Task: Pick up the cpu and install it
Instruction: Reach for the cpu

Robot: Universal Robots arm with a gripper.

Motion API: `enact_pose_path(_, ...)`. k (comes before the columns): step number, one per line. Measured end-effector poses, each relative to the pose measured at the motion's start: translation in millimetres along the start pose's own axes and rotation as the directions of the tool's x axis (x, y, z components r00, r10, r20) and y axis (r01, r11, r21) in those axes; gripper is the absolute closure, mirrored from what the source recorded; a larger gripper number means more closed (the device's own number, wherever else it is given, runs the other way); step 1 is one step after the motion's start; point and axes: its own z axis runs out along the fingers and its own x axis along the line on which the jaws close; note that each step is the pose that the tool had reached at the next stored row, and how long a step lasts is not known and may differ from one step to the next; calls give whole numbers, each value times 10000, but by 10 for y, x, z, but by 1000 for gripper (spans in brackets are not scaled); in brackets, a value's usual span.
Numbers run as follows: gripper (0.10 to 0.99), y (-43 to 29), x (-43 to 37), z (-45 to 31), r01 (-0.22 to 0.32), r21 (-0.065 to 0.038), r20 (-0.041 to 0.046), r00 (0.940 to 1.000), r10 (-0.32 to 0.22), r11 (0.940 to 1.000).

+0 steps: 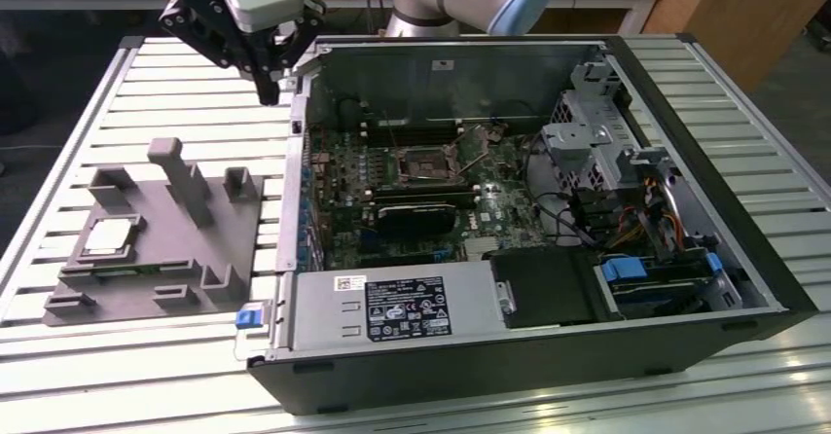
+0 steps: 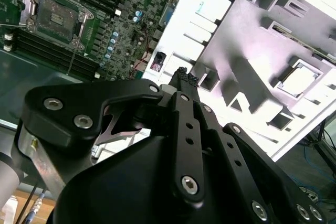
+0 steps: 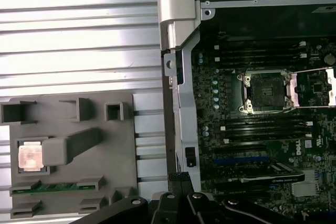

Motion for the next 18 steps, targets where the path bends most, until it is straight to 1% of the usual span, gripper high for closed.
enact_pose_path(18,980,-11,134,10,0,0,-1,10000,0,10000)
